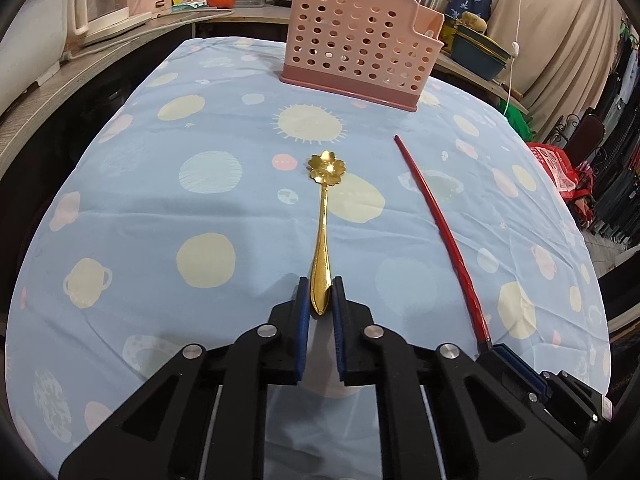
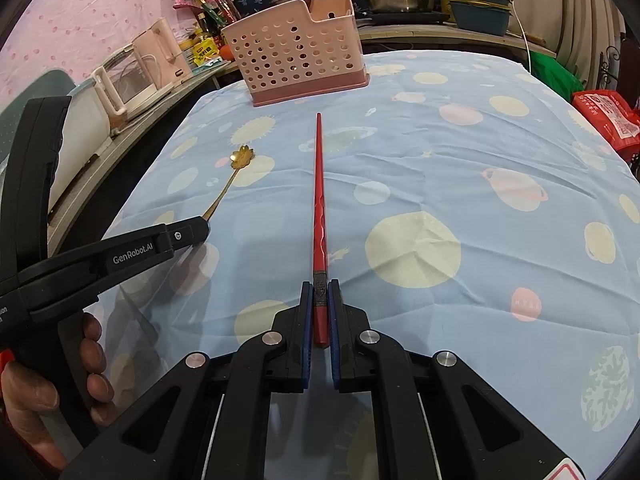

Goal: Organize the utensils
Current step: 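Grasp the gold spoon with the left tool while the right tool grasps the red chopstick, then lift the gold spoon with the left tool while the right tool lifts the red chopstick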

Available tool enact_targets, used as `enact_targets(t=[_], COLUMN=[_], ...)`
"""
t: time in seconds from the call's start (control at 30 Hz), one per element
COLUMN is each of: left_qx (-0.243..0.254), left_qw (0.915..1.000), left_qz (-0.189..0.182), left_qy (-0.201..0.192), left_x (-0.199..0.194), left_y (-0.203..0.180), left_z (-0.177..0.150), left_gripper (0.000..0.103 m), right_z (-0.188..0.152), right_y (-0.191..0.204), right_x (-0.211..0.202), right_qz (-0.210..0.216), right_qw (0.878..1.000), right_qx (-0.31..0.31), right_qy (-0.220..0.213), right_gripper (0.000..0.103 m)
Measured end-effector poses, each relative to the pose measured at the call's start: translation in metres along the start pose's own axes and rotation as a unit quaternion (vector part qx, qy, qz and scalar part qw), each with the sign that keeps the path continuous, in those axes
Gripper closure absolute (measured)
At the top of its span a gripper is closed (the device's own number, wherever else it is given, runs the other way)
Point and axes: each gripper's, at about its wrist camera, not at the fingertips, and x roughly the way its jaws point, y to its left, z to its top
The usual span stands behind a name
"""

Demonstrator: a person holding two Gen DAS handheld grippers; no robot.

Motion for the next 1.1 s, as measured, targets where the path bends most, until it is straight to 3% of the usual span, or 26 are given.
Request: enact_targets(t=[0.27, 0.63, 0.73, 1.1], left_qx=[-0.004, -0.021, -0.020, -0.001], left_qw=[0.9998, 0.9978, 0.9973, 0.9963], left_qz=[-0.013, -0.026, -0.028, -0.025], left_qy=[-0.013, -0.057, -0.065, -0.082], left_x=[-0.018, -0.063, -0.070, -0.093], left_y=[-0.001, 0.005, 0.006, -0.002], left_z=[0.000, 0.014, 0.019, 0.039], left_gripper=[0.093, 0.094, 0.102, 0.102], right_z=[0.004, 0.019, 0.024, 0.046], right_y=[-0.002, -0.001, 0.001, 0.000], right_x=[-0.005, -0.040, -0.050, -0.079], right_qz=[0.004, 0.015, 0.020, 0.021], right_qw=[1.000, 0.999, 0.999, 0.996], right_qx=[0.002, -0.002, -0.004, -0.007], right_qy=[-0.003, -0.041, -0.051, -0.082], right_gripper=[0.096, 0.096, 0.096, 0.096])
